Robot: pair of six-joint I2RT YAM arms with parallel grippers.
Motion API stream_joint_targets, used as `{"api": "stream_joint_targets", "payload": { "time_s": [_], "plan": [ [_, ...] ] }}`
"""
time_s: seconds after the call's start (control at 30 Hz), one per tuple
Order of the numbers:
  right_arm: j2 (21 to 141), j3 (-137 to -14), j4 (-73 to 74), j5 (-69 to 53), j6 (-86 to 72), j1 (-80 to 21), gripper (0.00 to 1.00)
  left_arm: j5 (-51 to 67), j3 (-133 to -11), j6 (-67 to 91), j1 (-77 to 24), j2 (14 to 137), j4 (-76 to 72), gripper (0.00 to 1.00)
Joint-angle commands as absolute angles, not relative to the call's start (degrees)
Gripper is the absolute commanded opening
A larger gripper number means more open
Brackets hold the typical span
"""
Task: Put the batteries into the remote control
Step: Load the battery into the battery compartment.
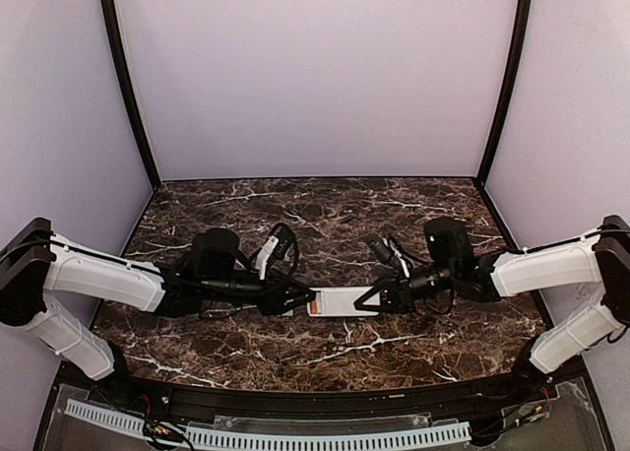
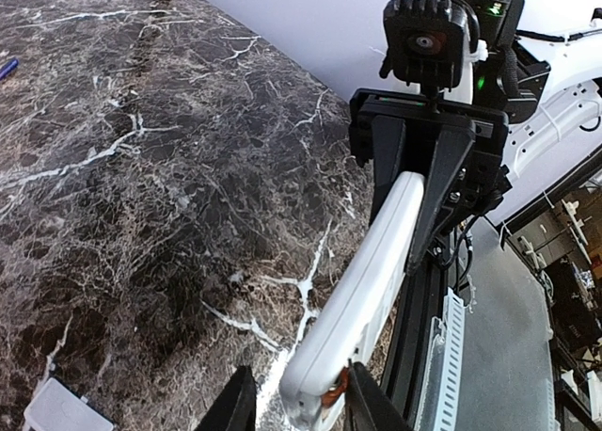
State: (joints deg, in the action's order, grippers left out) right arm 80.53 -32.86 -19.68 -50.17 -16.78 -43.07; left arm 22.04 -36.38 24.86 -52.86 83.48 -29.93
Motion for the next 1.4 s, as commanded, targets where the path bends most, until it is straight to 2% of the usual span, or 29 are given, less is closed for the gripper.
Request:
{"api": "stream_joint_targets", "payload": {
  "time_s": [0.0, 0.43, 0.63, 0.7, 0.73, 0.8, 0.93, 1.17, 1.37],
  "plan": [
    [78.47, -32.83, -23.16, -52.88, -16.27, -42.97, 0.00, 23.48, -35.64, 26.34, -52.03, 84.29, -32.42, 0.30],
    [75.94, -32.25, -25.02, -54.12, -17.31, -42.98, 0.00, 22.79, -34.99, 24.29, -51.94, 85.50, -31.35, 0.07],
    [74.94, -31.82, -25.67, -54.80, -17.65, -42.98, 0.00, 21.32, -36.06, 23.70, -51.81, 85.95, -28.72, 0.01],
    [74.91, -32.00, -24.88, -54.11, -17.52, -42.98, 0.00, 21.00, -36.15, 23.35, -51.79, 85.63, -28.28, 0.08],
    [75.08, -32.16, -24.19, -53.75, -17.23, -42.98, 0.00, 20.83, -36.06, 23.35, -51.80, 85.15, -28.24, 0.17],
    [75.53, -32.32, -23.15, -53.00, -16.84, -42.98, 0.00, 21.56, -35.99, 23.72, -51.62, 84.42, -28.59, 0.28],
    [76.75, -32.44, -21.77, -51.17, -16.61, -42.98, 0.00, 22.93, -35.35, 24.51, -51.42, 82.71, -30.73, 0.41],
    [77.48, -32.85, -21.03, -50.09, -16.13, -42.98, 0.00, 25.77, -34.41, 25.71, -51.41, 83.45, -34.20, 0.52],
    [77.87, -33.18, -20.92, -49.74, -15.94, -42.98, 0.00, 25.10, -36.08, 27.03, -51.42, 85.86, -34.54, 0.52]
  ]
}}
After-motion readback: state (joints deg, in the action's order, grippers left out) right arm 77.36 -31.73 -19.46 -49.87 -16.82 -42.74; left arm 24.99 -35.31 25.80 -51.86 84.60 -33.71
